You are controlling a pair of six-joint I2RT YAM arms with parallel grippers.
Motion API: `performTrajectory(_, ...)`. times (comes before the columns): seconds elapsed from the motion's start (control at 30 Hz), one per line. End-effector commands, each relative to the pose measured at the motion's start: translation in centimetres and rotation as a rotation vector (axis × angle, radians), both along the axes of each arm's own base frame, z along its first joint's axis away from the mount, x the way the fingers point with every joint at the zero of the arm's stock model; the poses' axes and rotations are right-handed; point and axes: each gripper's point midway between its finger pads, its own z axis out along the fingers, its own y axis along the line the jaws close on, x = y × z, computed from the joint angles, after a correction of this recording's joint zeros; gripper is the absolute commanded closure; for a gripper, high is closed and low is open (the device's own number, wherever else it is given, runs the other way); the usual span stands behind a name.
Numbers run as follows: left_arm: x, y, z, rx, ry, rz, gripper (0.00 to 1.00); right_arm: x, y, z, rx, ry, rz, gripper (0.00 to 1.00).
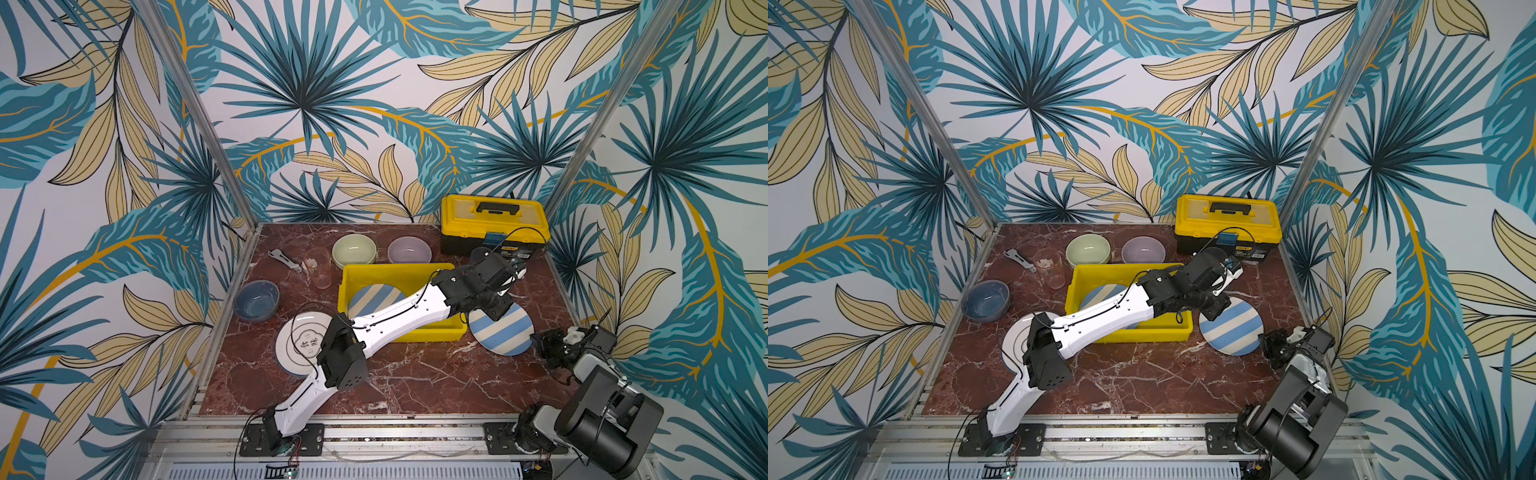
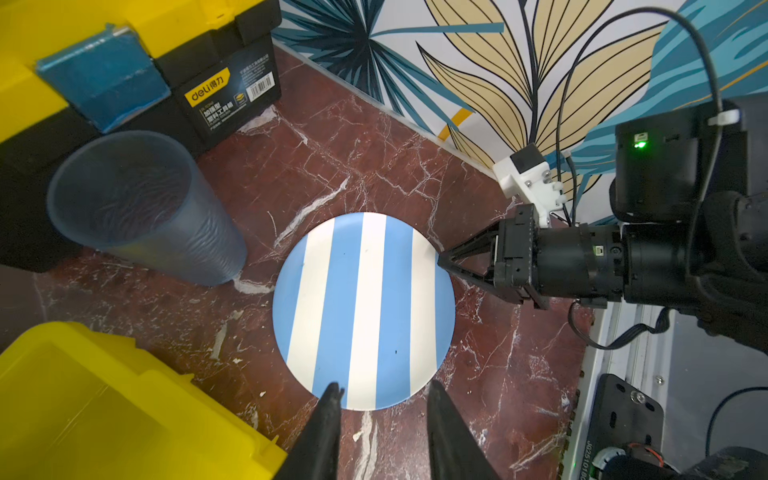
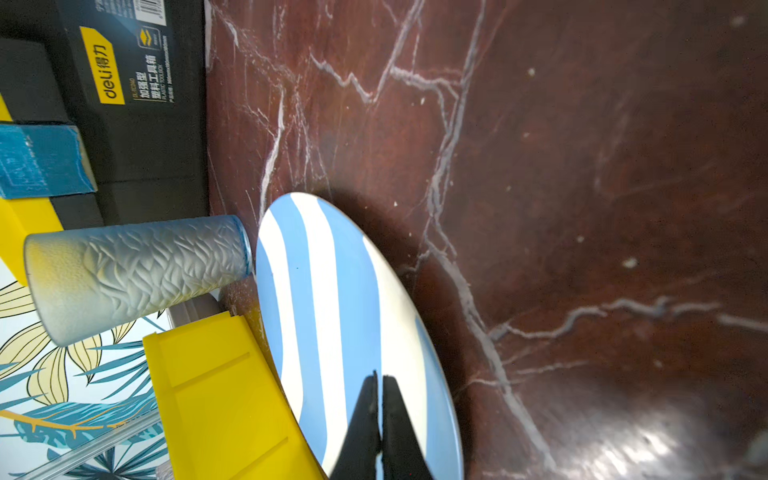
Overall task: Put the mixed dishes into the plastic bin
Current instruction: 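Draw the left gripper back toward the bin while right gripper holds the plate edge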
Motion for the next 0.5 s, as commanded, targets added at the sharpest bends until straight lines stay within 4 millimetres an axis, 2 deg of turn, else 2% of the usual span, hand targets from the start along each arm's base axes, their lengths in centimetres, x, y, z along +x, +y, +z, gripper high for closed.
performTrajectory(0.0, 0.5, 2.2, -0.4, 0.014, 0.058, 0.054, 0.64, 0.5, 0.2, 0.5, -0.001, -0.042, 0.014, 0.93)
performTrajectory(0.17, 1.8, 7.0, -0.8, 0.057, 0.086, 0.128, 0.62, 0.5, -0.2, -0.3, -0.003, -0.003, 0.011, 0.90)
performTrajectory(0.3, 2.9, 11.6, -0.6, 0.074, 0.105, 0.194, 0.56, -0.1, -0.4, -0.6, -0.022, 0.049, 0.022, 0.75)
performTrajectory(0.47, 5.0, 18.1, 0.4, 0.058, 0.131, 0.290, 0.51, -1.0, -0.9, -0.3, -0.083, 0.083, 0.000, 0.63)
